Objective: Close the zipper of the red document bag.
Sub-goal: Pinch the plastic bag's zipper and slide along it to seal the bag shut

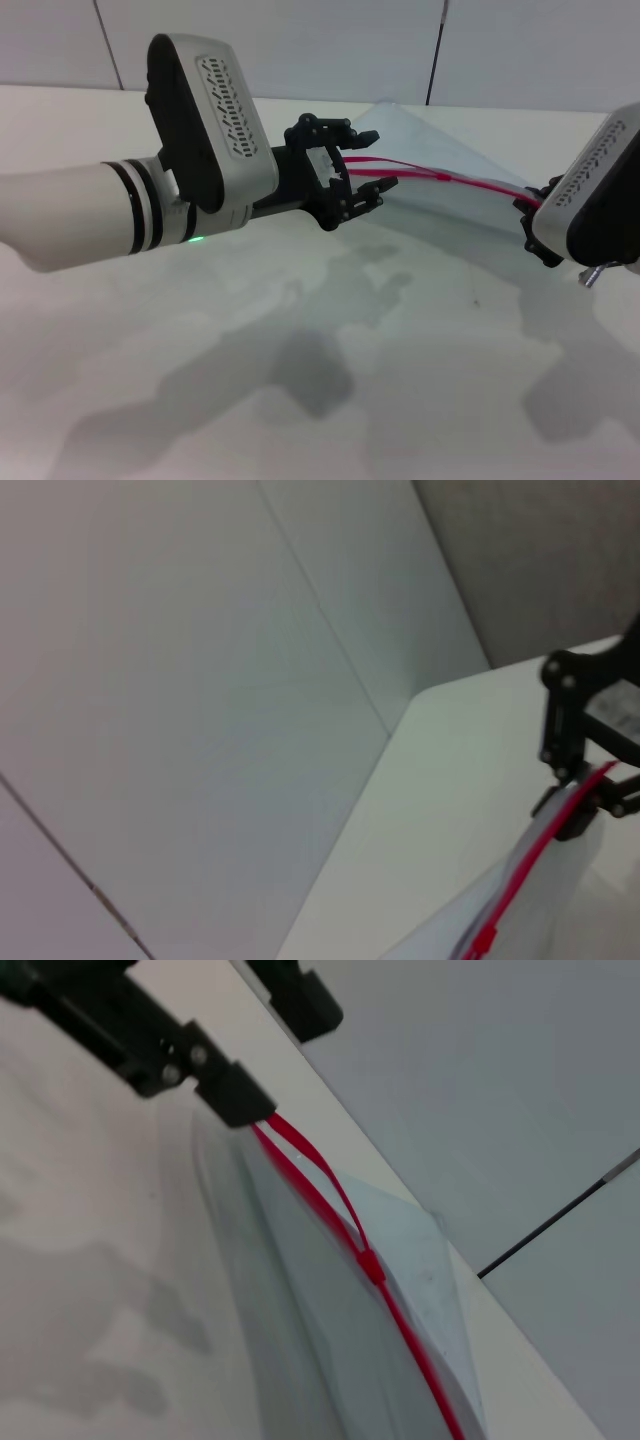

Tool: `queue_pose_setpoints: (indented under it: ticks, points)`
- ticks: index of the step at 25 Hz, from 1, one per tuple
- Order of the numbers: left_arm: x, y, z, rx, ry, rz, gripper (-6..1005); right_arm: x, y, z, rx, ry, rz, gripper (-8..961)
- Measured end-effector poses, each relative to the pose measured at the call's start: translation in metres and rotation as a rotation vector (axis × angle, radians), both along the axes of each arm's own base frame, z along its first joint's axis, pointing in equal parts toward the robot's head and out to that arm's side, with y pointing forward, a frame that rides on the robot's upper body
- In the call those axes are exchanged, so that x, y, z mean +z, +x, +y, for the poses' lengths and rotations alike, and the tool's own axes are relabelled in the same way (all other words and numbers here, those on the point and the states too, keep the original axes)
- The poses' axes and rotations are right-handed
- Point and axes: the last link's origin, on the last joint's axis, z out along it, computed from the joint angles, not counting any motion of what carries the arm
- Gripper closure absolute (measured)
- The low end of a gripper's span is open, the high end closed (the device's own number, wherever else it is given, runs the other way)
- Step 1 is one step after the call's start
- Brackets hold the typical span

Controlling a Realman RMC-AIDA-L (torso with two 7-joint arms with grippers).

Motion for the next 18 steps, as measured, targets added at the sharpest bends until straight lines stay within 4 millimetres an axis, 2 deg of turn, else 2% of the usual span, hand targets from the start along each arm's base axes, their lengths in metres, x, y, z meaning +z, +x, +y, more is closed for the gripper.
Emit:
queue_pose_setpoints:
  ticks: [12,18]
  points:
    - [0.006,-0.008,0.012,-0.069,0.003,0.079,502,-0.002,-0.006,-0.002,0.011,-0.019,0.032,906]
    - [0.004,0.000,0.011,-0.119,-0.034,0.078,502,-0.004,-0.007,-0.003,0.019,-0.029,0.025,906]
